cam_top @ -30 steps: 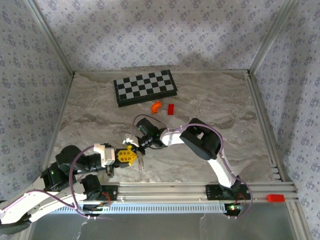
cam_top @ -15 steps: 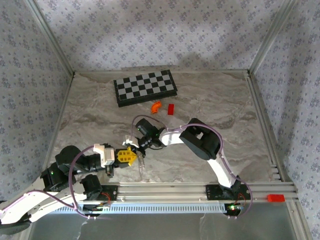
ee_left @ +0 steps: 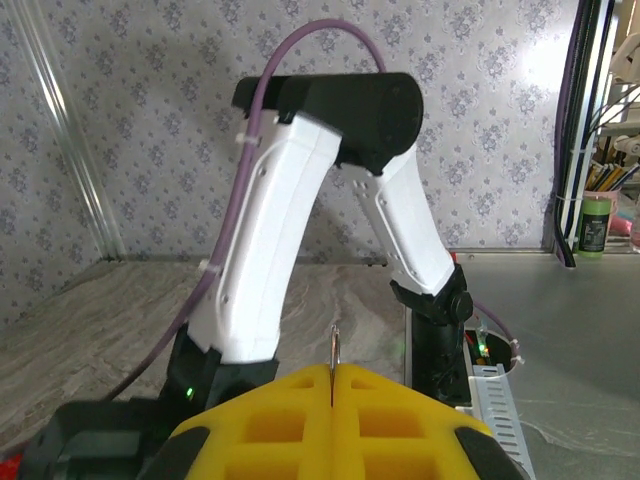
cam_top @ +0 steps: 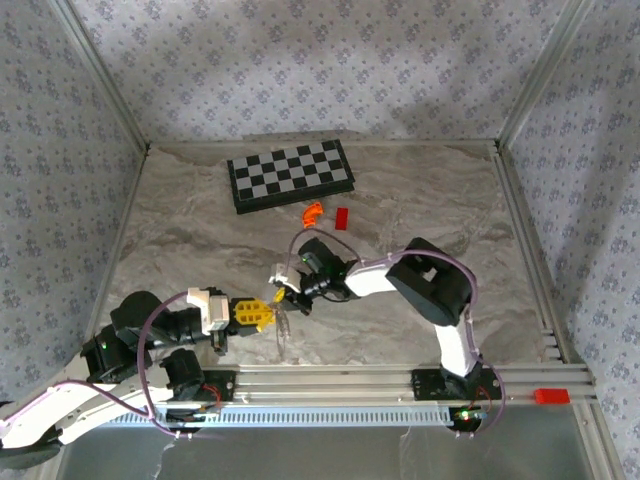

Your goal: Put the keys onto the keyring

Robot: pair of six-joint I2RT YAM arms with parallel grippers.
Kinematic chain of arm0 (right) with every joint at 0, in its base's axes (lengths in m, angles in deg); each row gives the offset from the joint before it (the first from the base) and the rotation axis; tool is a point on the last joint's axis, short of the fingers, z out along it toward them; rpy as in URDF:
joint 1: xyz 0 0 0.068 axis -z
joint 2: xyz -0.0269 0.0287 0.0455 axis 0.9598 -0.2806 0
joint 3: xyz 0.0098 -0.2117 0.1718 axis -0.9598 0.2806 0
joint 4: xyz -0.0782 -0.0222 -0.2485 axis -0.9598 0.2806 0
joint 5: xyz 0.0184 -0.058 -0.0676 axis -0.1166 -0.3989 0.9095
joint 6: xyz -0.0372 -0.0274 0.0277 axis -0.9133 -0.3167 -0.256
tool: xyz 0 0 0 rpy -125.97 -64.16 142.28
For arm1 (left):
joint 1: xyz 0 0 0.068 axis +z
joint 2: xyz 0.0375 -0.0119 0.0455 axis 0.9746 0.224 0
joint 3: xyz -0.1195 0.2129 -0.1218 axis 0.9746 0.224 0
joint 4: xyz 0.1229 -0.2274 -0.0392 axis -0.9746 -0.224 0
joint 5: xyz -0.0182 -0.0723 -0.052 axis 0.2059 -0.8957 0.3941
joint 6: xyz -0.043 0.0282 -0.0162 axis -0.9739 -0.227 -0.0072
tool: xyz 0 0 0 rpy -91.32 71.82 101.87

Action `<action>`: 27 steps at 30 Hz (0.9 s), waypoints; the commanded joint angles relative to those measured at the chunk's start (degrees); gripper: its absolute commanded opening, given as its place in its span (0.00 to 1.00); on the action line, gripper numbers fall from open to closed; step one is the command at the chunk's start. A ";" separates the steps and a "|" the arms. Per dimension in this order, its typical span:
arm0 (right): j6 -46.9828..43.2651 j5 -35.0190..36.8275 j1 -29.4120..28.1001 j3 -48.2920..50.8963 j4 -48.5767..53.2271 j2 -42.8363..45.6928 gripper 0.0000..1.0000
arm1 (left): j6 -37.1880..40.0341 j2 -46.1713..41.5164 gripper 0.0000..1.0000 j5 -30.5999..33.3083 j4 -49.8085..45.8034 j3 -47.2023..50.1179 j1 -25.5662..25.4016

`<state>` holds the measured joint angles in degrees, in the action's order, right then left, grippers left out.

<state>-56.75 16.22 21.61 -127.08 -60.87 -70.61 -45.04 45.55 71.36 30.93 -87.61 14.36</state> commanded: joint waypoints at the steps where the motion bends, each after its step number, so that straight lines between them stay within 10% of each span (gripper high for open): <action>1: 4.86 7.63 -0.45 3.01 4.66 6.24 0.00 | 0.82 -0.33 0.00 0.10 2.01 -1.63 0.03; 9: 15.42 24.62 -1.96 10.34 23.16 19.58 0.00 | 0.36 -0.40 0.00 0.35 1.96 -1.75 0.03; 27: 24.98 28.19 -1.87 11.57 40.50 25.41 0.00 | -0.48 3.16 0.00 0.95 4.75 -1.04 0.03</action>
<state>-33.17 44.27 19.38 -115.87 -23.14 -45.91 -45.11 48.59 71.62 31.89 -87.61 14.36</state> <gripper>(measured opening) 0.053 0.043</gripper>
